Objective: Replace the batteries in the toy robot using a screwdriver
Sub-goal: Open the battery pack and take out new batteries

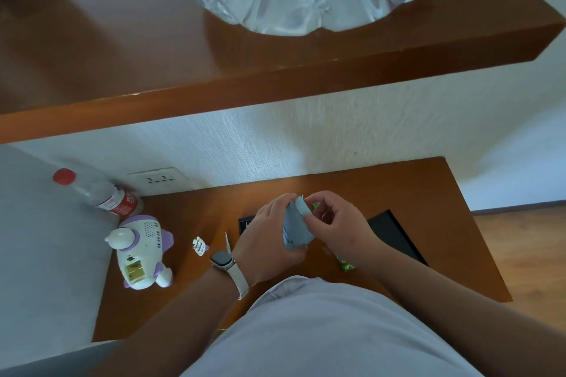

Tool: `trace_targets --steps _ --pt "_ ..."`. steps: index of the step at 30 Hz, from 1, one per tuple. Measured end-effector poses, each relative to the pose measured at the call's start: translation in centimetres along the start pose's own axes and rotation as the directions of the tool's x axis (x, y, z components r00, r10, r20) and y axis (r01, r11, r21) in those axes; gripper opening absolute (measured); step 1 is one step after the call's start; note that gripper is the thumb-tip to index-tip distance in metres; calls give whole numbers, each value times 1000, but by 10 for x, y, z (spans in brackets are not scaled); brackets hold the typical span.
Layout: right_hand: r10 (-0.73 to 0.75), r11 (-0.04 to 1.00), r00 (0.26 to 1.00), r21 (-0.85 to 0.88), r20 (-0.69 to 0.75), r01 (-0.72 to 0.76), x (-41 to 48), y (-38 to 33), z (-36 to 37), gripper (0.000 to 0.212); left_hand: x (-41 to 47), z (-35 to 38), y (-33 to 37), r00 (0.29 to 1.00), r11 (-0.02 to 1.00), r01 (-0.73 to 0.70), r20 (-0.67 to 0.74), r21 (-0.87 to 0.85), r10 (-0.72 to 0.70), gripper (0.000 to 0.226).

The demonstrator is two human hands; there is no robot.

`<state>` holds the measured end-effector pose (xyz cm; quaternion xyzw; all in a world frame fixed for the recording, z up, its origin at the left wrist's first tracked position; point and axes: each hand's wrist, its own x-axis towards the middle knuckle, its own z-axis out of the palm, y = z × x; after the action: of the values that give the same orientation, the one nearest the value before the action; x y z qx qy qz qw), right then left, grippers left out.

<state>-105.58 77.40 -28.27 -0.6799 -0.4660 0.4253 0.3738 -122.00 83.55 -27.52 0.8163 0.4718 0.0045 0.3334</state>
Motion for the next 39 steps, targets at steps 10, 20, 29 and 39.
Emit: trace_targets --steps 10,20,29,39 --pt "32 999 999 -4 -39 -32 3 -3 2 14 4 13 -6 998 998 36 -57 50 -33 75" --pt "71 970 997 231 7 -71 -4 -4 3 8 -5 11 -3 991 991 -39 -126 127 55 78" --pt "85 966 995 241 51 -95 -19 7 8 14 -28 5 11 968 980 -108 -205 170 142 84" --pt "-184 958 982 -234 -48 168 -29 11 1 34 -26 11 19 964 990 -137 -226 19 138 79"
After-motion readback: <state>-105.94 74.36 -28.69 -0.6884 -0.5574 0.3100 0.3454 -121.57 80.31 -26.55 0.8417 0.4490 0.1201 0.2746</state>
